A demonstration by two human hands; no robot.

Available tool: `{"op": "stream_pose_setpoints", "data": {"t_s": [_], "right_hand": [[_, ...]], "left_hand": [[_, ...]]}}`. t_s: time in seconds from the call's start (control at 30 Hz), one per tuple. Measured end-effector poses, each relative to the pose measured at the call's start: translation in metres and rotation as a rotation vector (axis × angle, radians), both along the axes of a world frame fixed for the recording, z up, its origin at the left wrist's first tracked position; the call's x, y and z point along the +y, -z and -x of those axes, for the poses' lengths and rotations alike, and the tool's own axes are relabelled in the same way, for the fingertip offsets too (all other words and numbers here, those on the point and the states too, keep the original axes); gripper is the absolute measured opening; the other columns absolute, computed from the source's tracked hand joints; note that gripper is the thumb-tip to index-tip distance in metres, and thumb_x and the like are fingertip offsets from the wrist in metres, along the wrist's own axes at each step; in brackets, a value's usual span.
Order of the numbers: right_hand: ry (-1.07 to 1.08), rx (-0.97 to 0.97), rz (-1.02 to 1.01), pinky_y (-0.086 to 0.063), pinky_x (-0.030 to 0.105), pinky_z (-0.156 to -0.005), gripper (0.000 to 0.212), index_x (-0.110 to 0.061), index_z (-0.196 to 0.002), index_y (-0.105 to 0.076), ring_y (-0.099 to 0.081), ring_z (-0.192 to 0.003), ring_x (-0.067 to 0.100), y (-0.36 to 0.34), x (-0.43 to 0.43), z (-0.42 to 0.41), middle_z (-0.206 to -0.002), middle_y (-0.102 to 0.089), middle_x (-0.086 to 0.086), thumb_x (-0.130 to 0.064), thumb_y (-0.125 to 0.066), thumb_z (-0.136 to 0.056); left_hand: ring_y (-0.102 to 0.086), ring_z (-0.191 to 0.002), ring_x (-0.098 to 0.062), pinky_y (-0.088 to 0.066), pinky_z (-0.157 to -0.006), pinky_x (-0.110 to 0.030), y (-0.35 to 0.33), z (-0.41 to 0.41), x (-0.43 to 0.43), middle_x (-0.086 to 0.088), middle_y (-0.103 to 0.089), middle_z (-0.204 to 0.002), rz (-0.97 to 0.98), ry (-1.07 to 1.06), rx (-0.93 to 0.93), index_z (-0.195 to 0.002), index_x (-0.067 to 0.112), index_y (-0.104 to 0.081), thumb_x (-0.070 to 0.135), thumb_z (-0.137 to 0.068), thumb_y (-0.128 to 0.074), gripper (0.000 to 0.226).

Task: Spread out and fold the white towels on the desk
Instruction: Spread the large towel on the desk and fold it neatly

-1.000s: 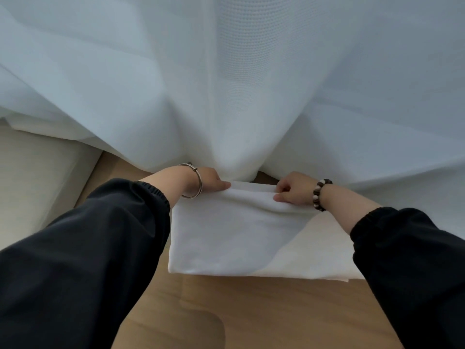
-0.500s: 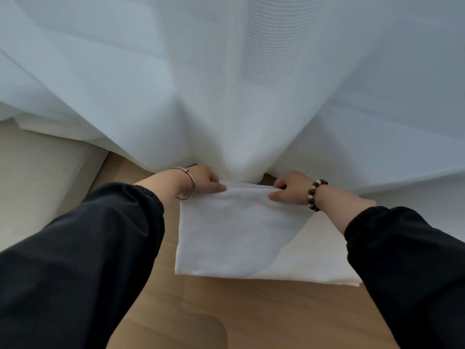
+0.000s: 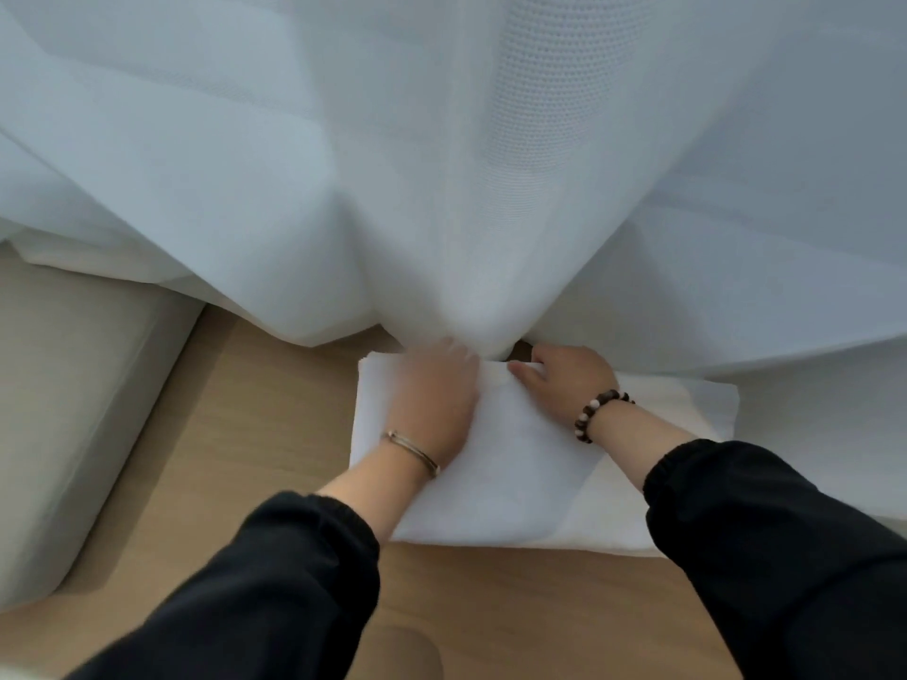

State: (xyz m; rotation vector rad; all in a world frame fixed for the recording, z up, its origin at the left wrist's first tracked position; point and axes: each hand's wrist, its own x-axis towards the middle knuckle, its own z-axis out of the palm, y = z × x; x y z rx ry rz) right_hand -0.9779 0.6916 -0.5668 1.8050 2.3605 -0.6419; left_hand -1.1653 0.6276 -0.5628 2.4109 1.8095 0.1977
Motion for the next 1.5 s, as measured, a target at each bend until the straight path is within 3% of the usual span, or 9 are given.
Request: {"op": "stream_pose_setpoints", "data": {"t_s": [0.07,0.13,0.43,0.67,0.77,0.97,1.1,1.4,1.5], "right_hand": [[-0.046,-0.029,-0.063,-0.025,0.031,-0.06,0.042,-0.018,-0.072,-0.046,-0.044,-0.064,0.021,0.0,-0.003,0.003,-0.064,-0.045,-0.005,-0.051,-0.034,-0.096],[-0.069,-0.032,-0.032,-0.024,0.032,-0.055,0.047,-0.02,-0.063,-0.041,-0.042,-0.06,0.018,0.001,-0.001,0.0,-0.06,-0.043,-0.006,-0.05,-0.03,-0.097],[0.022,-0.365,0.033,-0.032,0.029,-0.061,0.06,-0.013,-0.056,-0.049,-0.047,-0.062,0.024,-0.006,0.031,-0.1,-0.061,-0.049,0.004,-0.05,-0.024,-0.097],[0.242,-0.353,-0.306,-0.029,0.042,-0.093,0.036,-0.002,-0.105,-0.06,-0.049,-0.105,0.033,0.0,-0.007,-0.077,-0.108,-0.06,0.02,-0.025,-0.034,-0.098],[0.151,-0.245,-0.322,-0.023,0.045,-0.103,0.031,-0.003,-0.105,-0.06,-0.046,-0.111,0.033,0.001,-0.029,-0.069,-0.111,-0.058,0.019,-0.024,-0.039,-0.096],[0.616,-0.176,-0.103,-0.039,0.038,-0.079,0.044,-0.001,-0.098,-0.064,-0.054,-0.1,0.038,-0.012,-0.01,-0.127,-0.108,-0.061,0.024,-0.035,-0.037,-0.095],[0.977,0.285,0.417,-0.046,0.032,-0.067,0.057,-0.007,-0.095,-0.061,-0.061,-0.081,0.029,-0.025,0.0,-0.168,-0.089,-0.065,0.012,-0.062,-0.05,-0.083],[0.788,0.151,0.554,-0.05,0.032,-0.072,0.065,-0.007,-0.099,-0.063,-0.066,-0.088,0.024,-0.029,0.011,-0.18,-0.092,-0.069,0.009,-0.068,-0.056,-0.077],[0.76,0.186,0.635,-0.049,0.032,-0.075,0.06,-0.013,-0.099,-0.063,-0.064,-0.086,0.017,-0.033,0.013,-0.182,-0.091,-0.069,0.003,-0.069,-0.055,-0.077]], "left_hand": [[-0.034,-0.137,-0.029,-0.024,-0.11,-0.05,0.013,-0.012,-0.019,-0.011,-0.039,-0.147,0.129,-0.018,0.001,-0.141,0.013,-0.042,0.033,-0.092,-0.038,0.053],[-0.026,-0.141,-0.027,-0.018,-0.113,-0.048,0.021,-0.011,-0.023,-0.008,-0.028,-0.153,0.143,-0.041,0.035,-0.146,0.018,-0.031,0.037,-0.092,-0.023,0.058],[-0.026,-0.141,-0.031,-0.02,-0.111,-0.051,0.031,-0.008,-0.02,-0.011,-0.028,-0.153,0.11,-0.004,0.058,-0.147,0.025,-0.029,0.039,-0.09,-0.028,0.059],[-0.014,-0.144,-0.031,-0.016,-0.108,-0.06,0.024,-0.011,-0.025,-0.009,-0.021,-0.156,0.132,0.07,0.099,-0.148,0.027,-0.027,0.04,-0.086,-0.026,0.063],[0.006,-0.144,-0.025,-0.006,-0.11,-0.06,0.019,-0.04,-0.034,-0.007,-0.011,-0.158,0.16,-0.04,0.046,-0.149,0.024,-0.023,0.042,-0.085,-0.021,0.067],[0.04,-0.132,-0.02,0.026,-0.102,-0.054,0.032,-0.077,-0.044,0.005,0.034,-0.147,0.211,0.01,0.117,-0.147,0.039,0.01,0.056,-0.083,-0.004,0.068],[0.033,-0.137,-0.021,0.023,-0.104,-0.055,0.036,-0.075,-0.045,0.006,0.029,-0.149,0.186,0.048,0.11,-0.142,0.042,0.015,0.057,-0.084,-0.009,0.065],[-0.015,-0.143,-0.03,-0.01,-0.107,-0.061,0.028,-0.073,-0.044,-0.004,-0.02,-0.155,0.115,0.107,0.038,-0.145,0.032,-0.033,0.053,-0.083,-0.031,0.065],[-0.012,-0.143,-0.028,-0.01,-0.108,-0.061,0.026,-0.072,-0.044,-0.003,-0.019,-0.156,0.134,0.121,0.008,-0.144,0.032,-0.034,0.053,-0.083,-0.033,0.065]]}}
